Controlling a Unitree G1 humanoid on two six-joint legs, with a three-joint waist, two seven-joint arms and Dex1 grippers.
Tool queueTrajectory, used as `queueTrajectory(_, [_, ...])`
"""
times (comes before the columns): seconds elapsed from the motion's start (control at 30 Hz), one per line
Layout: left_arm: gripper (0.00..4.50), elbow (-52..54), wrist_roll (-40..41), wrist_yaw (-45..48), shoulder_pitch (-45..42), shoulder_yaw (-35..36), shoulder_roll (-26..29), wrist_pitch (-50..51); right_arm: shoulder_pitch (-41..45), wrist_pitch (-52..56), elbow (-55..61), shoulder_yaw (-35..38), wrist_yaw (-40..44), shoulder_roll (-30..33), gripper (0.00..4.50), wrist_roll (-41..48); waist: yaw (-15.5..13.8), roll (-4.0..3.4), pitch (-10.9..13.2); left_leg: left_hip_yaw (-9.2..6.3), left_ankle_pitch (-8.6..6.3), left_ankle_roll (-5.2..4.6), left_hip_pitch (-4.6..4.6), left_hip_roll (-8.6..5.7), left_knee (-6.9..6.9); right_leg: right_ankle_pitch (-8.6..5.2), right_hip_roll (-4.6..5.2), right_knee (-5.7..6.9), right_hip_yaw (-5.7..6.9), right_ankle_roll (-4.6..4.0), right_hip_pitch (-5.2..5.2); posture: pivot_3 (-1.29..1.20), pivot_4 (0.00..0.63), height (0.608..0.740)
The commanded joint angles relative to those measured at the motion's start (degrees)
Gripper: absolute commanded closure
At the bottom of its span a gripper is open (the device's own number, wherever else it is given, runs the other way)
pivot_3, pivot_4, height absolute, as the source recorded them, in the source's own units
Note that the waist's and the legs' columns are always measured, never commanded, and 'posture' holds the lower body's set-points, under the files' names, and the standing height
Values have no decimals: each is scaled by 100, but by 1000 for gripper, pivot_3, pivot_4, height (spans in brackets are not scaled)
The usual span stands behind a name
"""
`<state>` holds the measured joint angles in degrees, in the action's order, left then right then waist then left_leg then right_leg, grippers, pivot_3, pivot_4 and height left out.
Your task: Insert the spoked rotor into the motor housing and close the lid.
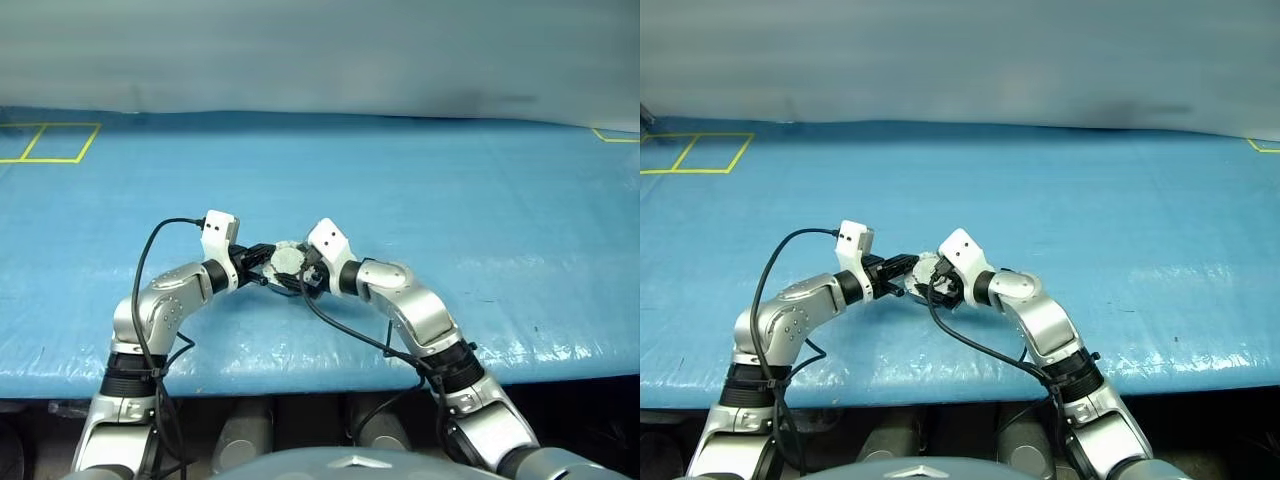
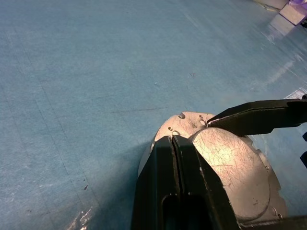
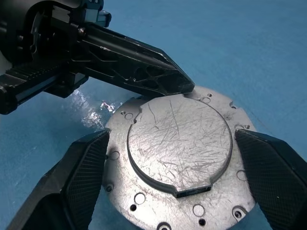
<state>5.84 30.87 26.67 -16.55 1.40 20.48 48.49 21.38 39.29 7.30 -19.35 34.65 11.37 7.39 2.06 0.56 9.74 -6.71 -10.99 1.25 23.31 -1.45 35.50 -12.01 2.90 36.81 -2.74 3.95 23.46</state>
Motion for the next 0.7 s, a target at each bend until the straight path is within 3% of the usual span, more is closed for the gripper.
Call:
queueTrajectory(0.03, [4500,-84,-131,61,72,-181,50,130,-203,218,296,246,-56,158,32,143,3,0,-1,3,0,0,-1,0,1,0,0,0,-1,0,-1,0,150,740])
queueTrajectory(0.2, [4500,-60,-193,123,76,-176,33,119,-639,630,938,712,-86,338,32,556,-2,2,-3,2,0,0,6,0,1,0,2,-1,0,0,5,0,150,740])
queueTrajectory(0.37, [4500,-62,-238,182,77,-202,26,72,-1265,1605,1603,1744,-133,-36,32,1859,-9,2,-3,-1,0,0,12,1,0,-1,2,-1,2,0,9,0,150,740])
queueTrajectory(0.5, [4500,-100,-272,238,78,-227,21,30,-1502,2441,1675,2532,-504,-639,32,2832,-4,2,-3,0,0,-1,13,1,1,-1,2,0,1,0,11,0,150,740])
queueTrajectory(0.7, [4500,-73,-310,274,92,-234,-3,23,-1527,3062,1246,3306,-1567,-1772,32,3496,-10,-4,-6,0,-1,-1,18,1,-1,-2,3,-1,1,-2,19,0,150,740])
